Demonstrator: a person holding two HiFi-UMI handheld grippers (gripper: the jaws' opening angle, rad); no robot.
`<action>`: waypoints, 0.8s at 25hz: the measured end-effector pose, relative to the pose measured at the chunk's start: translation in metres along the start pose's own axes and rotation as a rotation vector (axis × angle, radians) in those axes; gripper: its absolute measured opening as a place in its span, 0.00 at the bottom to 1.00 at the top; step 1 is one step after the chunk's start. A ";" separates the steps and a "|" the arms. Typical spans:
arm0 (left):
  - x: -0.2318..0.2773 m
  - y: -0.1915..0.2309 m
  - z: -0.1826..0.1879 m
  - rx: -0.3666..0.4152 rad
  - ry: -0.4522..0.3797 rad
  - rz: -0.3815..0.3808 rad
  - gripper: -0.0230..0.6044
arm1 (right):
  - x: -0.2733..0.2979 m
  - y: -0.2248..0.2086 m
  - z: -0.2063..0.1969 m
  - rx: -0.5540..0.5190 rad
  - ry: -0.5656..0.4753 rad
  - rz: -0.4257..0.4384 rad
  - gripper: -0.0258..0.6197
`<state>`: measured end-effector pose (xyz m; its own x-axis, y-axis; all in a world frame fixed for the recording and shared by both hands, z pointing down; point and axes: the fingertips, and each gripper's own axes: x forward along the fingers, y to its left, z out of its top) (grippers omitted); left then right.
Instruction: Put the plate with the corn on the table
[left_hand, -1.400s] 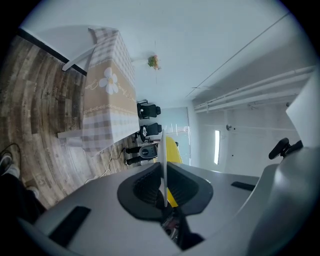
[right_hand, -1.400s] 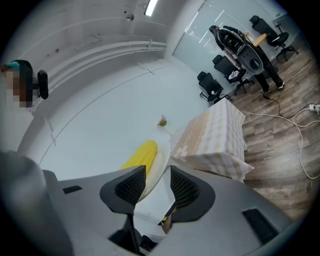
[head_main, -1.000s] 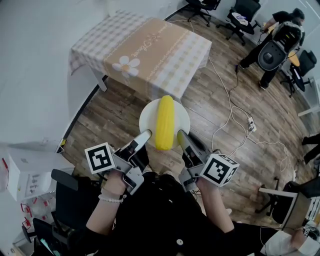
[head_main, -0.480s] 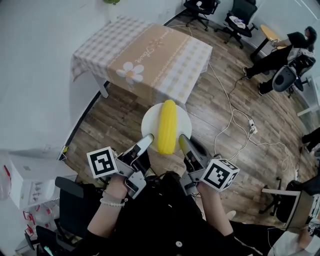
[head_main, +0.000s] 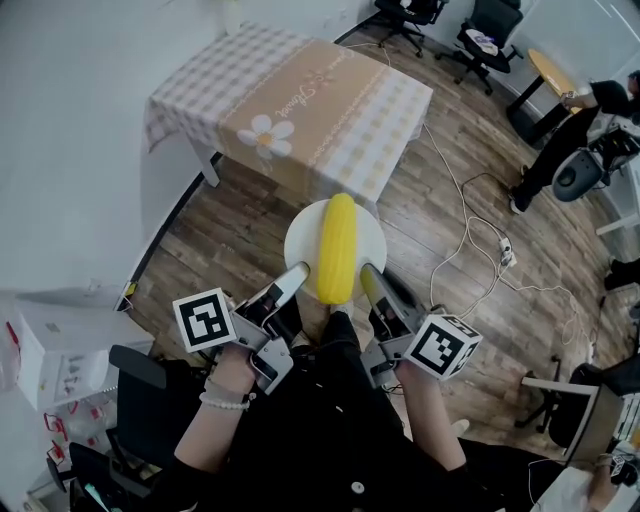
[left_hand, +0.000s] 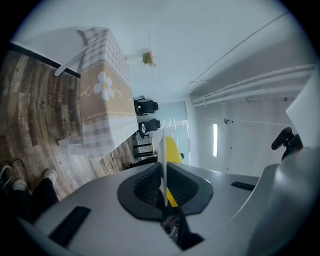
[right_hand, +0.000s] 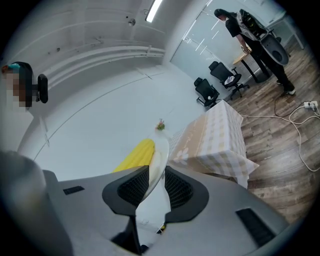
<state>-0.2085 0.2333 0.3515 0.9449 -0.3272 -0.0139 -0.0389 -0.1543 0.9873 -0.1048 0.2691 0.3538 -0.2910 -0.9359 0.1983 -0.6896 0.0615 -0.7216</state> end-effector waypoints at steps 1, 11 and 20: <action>0.001 0.000 0.001 0.000 -0.003 0.000 0.09 | 0.001 -0.001 0.001 0.000 0.002 0.004 0.24; 0.028 0.000 0.010 0.013 -0.011 0.002 0.09 | 0.012 -0.016 0.024 0.003 0.006 0.011 0.23; 0.086 -0.001 0.025 0.015 -0.032 0.017 0.09 | 0.030 -0.050 0.072 0.009 0.039 0.024 0.23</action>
<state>-0.1355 0.1820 0.3449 0.9333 -0.3591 -0.0026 -0.0599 -0.1629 0.9848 -0.0307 0.2129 0.3480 -0.3333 -0.9200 0.2063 -0.6763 0.0808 -0.7321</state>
